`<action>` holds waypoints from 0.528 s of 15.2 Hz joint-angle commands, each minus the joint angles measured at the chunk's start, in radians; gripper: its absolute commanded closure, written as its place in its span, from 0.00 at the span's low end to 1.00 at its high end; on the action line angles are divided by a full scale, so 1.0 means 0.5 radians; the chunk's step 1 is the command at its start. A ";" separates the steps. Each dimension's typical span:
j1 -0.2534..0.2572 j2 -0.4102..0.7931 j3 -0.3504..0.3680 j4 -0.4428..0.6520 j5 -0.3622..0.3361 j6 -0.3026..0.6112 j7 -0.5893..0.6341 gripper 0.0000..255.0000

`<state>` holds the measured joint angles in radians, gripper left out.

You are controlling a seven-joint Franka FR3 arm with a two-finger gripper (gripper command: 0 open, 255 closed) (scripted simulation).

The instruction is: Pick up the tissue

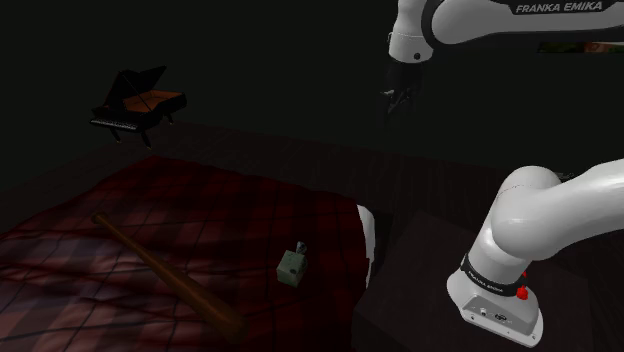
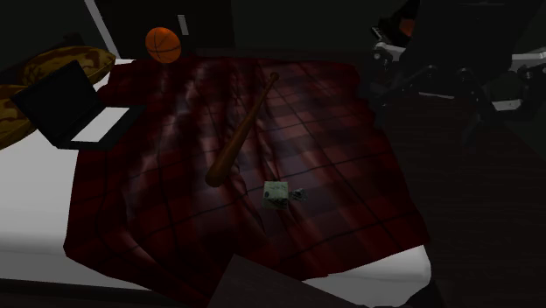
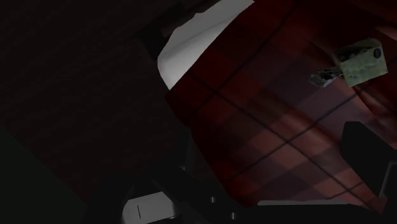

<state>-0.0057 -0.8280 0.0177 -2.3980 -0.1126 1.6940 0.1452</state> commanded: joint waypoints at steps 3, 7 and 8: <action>-0.008 0.013 0.063 -0.108 0.031 0.115 0.131 0.00; -0.022 0.087 0.195 -0.289 0.092 0.357 0.397 0.00; -0.027 0.117 0.230 -0.326 0.106 0.420 0.464 0.00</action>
<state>-0.0143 -0.7958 0.1174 -2.5476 -0.0649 1.8650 0.3426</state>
